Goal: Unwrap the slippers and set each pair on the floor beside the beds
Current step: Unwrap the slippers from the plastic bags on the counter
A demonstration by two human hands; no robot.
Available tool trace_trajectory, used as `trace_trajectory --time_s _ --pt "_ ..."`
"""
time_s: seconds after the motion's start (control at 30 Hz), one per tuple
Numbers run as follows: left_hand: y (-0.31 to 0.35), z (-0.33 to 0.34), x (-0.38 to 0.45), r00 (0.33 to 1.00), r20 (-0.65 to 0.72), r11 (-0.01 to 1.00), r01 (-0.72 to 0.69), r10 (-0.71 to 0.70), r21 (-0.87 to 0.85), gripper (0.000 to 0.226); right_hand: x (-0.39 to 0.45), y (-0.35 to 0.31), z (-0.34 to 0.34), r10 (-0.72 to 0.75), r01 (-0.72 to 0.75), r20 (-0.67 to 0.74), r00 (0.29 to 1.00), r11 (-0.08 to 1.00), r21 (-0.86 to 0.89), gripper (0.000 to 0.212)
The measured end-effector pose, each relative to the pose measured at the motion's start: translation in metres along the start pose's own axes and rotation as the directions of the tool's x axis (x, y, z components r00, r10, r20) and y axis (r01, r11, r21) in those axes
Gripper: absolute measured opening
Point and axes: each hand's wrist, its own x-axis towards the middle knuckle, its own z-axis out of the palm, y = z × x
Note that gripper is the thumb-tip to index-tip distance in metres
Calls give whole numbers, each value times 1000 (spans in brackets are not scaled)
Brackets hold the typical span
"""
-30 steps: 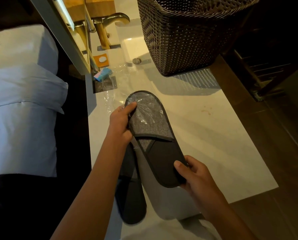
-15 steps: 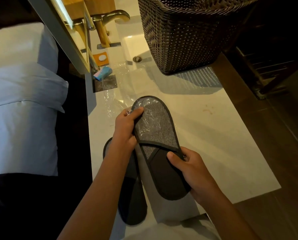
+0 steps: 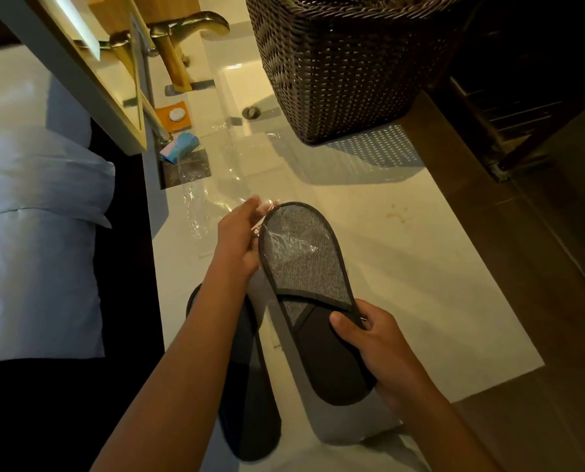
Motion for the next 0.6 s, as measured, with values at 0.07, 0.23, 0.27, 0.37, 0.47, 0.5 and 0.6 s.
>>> trace_trajectory --time_s 0.07,0.23,0.27,0.37,0.47,0.5,0.6 --pt "1 2 10 1000 -10 1000 7 -7 4 37 5 -1 -2 -1 1 -4 1000 1000 -9 16" --pt "8 11 33 1000 -28 1000 -10 10 -17 35 16 -2 -6 11 -11 -6 1000 1000 -26 17" --pt "10 14 39 999 -31 1000 -8 8 -30 32 18 -1 -7 16 -16 -9 1000 1000 -17 17" --pt "15 19 54 1000 -17 1000 -13 13 -24 22 23 -1 -8 47 -47 -19 999 998 39 16" --pt "19 25 68 1000 -25 1000 -15 16 17 21 28 -2 -8 65 -64 -21 998 996 63 18" --pt "20 27 72 999 -37 999 -17 18 36 21 30 -2 -8 67 -65 -26 997 996 65 19" --pt "21 31 82 998 -65 997 -2 6 73 12 34 -2 -9 70 -67 -40 997 996 63 20"
